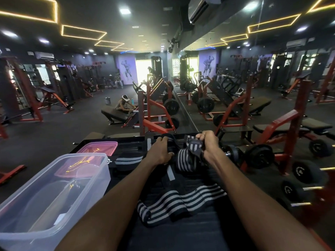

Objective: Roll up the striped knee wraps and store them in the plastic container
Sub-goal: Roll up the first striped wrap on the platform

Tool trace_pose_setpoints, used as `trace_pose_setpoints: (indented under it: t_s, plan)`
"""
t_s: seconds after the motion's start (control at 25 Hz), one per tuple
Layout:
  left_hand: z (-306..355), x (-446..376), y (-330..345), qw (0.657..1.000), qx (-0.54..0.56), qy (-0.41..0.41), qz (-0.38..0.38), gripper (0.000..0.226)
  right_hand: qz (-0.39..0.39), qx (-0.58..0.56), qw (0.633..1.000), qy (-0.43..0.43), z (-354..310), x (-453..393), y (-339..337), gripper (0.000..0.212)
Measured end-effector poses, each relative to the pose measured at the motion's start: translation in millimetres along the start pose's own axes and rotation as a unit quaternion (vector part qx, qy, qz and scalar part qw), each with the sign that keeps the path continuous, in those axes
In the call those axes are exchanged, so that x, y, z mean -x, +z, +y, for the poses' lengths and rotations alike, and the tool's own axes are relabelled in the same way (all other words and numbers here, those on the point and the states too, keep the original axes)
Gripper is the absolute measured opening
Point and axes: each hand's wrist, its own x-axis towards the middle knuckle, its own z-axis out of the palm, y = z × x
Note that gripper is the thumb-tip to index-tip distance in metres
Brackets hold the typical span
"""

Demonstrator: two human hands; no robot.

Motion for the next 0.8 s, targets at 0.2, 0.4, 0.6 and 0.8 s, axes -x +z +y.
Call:
trace_pose_setpoints:
  t_s: [0.2, 0.4, 0.6, 0.8]
  plan:
    - [23, 7, 0, 0.985, 0.169, 0.007, 0.015, 0.03, -0.092, 0.02, 0.993, 0.065, -4, 9, -21, 0.015]
    - [38, 27, 8, 0.947, 0.29, -0.014, -0.137, 0.031, -0.179, 0.011, 0.982, 0.056, -5, 16, -18, 0.035]
    - [35, 40, 21, 0.941, 0.334, -0.054, -0.015, 0.023, -0.185, 0.034, 0.98, 0.06, -16, 42, -23, 0.035]
    - [44, 48, -20, 0.945, 0.323, 0.0, 0.056, 0.016, -0.106, 0.347, 0.932, 0.003, -7, 45, -47, 0.025]
